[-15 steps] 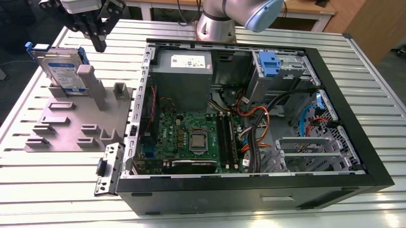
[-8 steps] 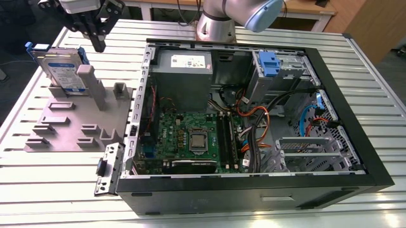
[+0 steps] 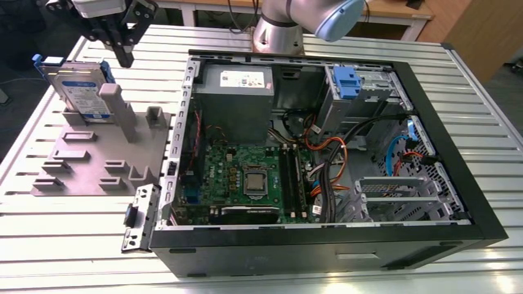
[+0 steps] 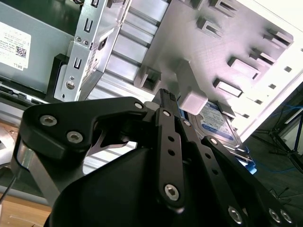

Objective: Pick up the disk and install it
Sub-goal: 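Reach for the disk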

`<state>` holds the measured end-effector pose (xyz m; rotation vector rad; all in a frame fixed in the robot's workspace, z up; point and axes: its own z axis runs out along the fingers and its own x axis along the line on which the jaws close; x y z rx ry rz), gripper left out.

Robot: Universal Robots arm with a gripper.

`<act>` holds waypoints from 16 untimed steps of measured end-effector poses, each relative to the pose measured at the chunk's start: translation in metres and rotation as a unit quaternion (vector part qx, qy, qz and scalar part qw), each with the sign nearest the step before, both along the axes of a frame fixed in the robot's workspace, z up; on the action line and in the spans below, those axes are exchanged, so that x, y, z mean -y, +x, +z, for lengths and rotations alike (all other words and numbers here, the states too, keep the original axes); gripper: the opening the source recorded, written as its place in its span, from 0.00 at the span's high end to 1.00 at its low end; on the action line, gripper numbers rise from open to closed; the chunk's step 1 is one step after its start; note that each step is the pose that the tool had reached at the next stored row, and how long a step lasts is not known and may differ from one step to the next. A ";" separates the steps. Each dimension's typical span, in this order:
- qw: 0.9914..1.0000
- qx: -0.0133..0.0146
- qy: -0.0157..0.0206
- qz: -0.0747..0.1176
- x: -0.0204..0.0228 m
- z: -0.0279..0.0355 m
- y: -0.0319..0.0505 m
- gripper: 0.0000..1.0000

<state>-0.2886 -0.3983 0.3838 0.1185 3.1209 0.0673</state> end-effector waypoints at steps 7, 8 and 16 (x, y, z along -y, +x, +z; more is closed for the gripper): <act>1.000 0.000 0.000 0.000 0.0000 -0.0003 -0.0008 0.89; 1.000 0.000 0.000 0.000 0.0000 -0.0003 -0.0012 0.89; 1.000 0.000 0.000 0.000 0.0000 -0.0006 -0.0065 0.89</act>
